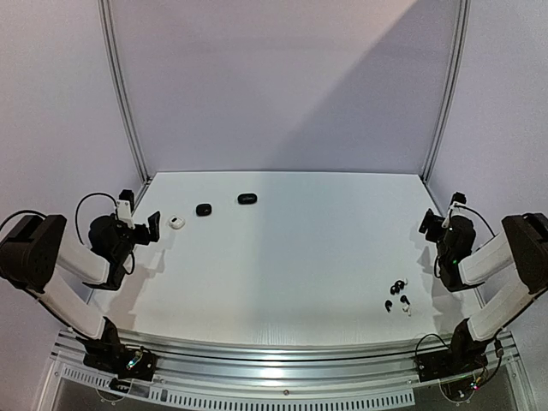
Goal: Insert the wireless bluetooth earbuds into the charging case
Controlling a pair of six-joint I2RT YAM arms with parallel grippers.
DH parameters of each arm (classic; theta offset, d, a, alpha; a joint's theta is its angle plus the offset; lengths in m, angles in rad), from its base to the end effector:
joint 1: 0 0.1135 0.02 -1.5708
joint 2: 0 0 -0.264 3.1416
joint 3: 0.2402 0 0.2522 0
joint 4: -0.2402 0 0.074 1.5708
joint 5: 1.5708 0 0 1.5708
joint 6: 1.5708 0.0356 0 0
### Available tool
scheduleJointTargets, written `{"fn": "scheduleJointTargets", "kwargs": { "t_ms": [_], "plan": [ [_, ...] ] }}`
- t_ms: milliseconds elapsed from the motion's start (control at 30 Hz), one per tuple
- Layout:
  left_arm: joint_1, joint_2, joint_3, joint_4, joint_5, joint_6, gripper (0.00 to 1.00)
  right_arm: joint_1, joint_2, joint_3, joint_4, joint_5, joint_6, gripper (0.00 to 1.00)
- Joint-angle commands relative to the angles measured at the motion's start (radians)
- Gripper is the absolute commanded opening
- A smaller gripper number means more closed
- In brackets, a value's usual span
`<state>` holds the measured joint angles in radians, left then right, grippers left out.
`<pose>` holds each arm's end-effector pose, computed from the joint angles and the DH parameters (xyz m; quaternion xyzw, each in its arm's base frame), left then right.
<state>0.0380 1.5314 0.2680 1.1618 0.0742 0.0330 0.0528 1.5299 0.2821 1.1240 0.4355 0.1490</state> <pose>0.2498 0.0069 0.1509 0.0230 0.7416 -0.0037 0.6704 0.2498 -0.0018 0.1509 0.1780 0.7241 -0.0960 0.6594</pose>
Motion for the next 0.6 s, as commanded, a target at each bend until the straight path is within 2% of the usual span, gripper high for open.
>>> {"fn": "scheduleJointTargets", "kwargs": {
  "t_ms": [0,100,233,300,367,433,567],
  "plan": [
    [0.002,-0.005,0.014,-0.007,-0.004,-0.004,0.99,0.002,-0.117,-0.031,-0.040,0.051,0.000,0.99],
    [0.002,-0.005,0.014,-0.007,-0.004,-0.005,0.99,0.000,-0.283,-0.015,-0.175,0.051,0.016,0.99],
    [0.002,-0.049,0.027,-0.058,0.010,0.005,0.99,0.001,-0.438,0.086,-0.464,-0.071,0.044,0.99],
    [0.004,-0.148,0.087,-0.234,0.009,-0.002,0.99,0.000,-0.481,0.158,-0.616,-0.147,0.061,0.99],
    [0.005,-0.197,0.207,-0.456,0.075,0.045,0.99,0.000,-0.508,0.227,-0.752,-0.224,0.085,0.99],
    [0.004,-0.200,0.353,-0.710,0.173,0.137,0.99,0.001,-0.518,0.282,-0.814,-0.307,0.101,0.99],
    [0.005,-0.137,0.596,-1.102,0.150,0.167,0.99,0.001,-0.504,0.380,-0.873,-0.477,0.169,0.99]
  ]
}}
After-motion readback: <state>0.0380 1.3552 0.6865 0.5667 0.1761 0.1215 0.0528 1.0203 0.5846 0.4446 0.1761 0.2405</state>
